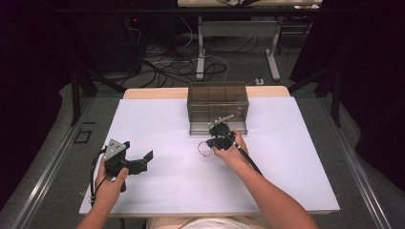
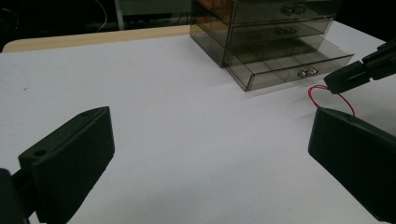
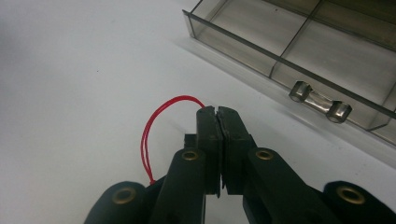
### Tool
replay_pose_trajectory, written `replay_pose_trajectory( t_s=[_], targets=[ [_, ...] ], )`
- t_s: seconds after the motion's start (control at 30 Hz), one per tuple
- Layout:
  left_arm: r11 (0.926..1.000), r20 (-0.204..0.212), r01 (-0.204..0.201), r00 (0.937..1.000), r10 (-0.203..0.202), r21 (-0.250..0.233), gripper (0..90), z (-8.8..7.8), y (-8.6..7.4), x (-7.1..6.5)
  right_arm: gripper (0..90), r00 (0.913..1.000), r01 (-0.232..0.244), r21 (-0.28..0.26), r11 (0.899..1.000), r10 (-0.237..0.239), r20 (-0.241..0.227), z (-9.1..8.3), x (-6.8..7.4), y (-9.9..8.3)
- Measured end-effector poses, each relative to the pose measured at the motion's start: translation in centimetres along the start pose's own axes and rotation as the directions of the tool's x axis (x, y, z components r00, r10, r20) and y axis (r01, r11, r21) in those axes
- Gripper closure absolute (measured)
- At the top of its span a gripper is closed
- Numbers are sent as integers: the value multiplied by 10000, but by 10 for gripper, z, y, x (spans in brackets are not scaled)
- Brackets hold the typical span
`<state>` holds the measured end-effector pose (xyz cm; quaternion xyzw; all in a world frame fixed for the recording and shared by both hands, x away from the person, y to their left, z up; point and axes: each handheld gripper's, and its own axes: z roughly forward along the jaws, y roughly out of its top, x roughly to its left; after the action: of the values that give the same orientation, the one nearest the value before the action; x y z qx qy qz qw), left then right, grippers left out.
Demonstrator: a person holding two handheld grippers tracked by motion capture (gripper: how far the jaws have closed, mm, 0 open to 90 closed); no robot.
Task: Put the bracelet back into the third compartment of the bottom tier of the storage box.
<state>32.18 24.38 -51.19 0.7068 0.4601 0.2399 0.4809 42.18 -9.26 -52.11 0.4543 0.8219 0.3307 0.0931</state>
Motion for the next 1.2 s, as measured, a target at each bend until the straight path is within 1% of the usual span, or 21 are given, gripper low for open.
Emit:
replay_pose_trajectory(
  t_s=[0.03,0.1,0.13,0.17,0.2,0.27,0.33,0.37,0.47,0.5,0.6,0.67,0.7,0.77,0.83,0.97,1.0,1.07,1.13,1.17,1.2],
  targets=[
    [10000,-2,-12,10000,12,2,4,0,0,0,885,10000,-61,60,10000,60,52,-1,-1,0],
    [10000,-5,-12,10000,12,1,4,0,0,0,885,9998,-179,-141,9997,178,-22,-1,-2,0],
    [10000,-5,-4,10000,4,1,4,0,0,0,885,9999,-63,-124,9999,64,79,-2,-4,0],
    [10000,-8,1,10000,-1,0,4,0,0,0,885,9996,-270,-107,9996,270,45,-3,-4,0],
    [10000,-6,-15,10000,15,3,4,0,0,0,885,9997,-218,-144,9997,219,55,-3,-6,0],
    [10000,-5,2,10000,-2,-5,4,0,0,0,885,9994,-349,-272,9990,350,48,-4,-8,0],
    [10000,-12,-15,10000,15,-2,4,0,0,0,885,9992,-364,-250,9990,368,142,-5,-11,1],
    [10000,-9,4,10000,-4,8,4,0,0,0,885,9987,-513,-420,9978,515,35,-5,-11,1],
    [10000,-6,-5,10000,5,2,4,0,0,0,885,9987,-477,-516,9975,486,152,-7,-16,1],
    [10000,-8,-5,10000,5,1,4,0,0,0,885,9980,-610,-441,9972,617,151,-9,-16,1],
    [10000,-8,6,10000,-6,8,4,0,0,0,885,9975,-652,-490,9967,665,258,-12,-20,2],
    [10000,-7,5,10000,-5,10,4,0,0,0,885,9972,-708,-655,9953,723,208,-13,-23,2],
    [10000,-7,6,10000,-6,15,4,0,0,0,885,9971,-694,-574,9959,711,283,-15,-25,2],
    [10000,-3,-5,10000,5,19,4,0,0,0,885,9964,-736,-602,9955,759,370,-17,-27,3],
    [10000,-9,-4,10000,4,20,4,0,0,0,885,9958,-836,-656,9943,858,305,-19,-29,3],
    [10000,-15,4,10000,-4,13,4,0,0,0,885,9950,-873,-710,9936,905,430,-23,-34,5],
    [10000,-9,6,10000,-6,19,5,0,0,0,885,9950,-889,-858,9923,923,372,-23,-35,5],
    [10000,-13,10,10000,-10,17,4,0,0,0,885,9942,-901,-773,9929,943,518,-25,-37,6],
    [10000,-10,-4,10000,4,20,4,0,0,0,885,9936,-957,-823,9920,1002,525,-27,-39,7],
    [10000,-10,1,10000,-1,16,4,0,0,0,885,9942,-929,-1077,9898,981,435,-26,-40,7],
    [10000,-12,-2,10000,2,20,4,0,0,0,885,9936,-946,-884,9916,996,536,-28,-41,8]
  ],
)
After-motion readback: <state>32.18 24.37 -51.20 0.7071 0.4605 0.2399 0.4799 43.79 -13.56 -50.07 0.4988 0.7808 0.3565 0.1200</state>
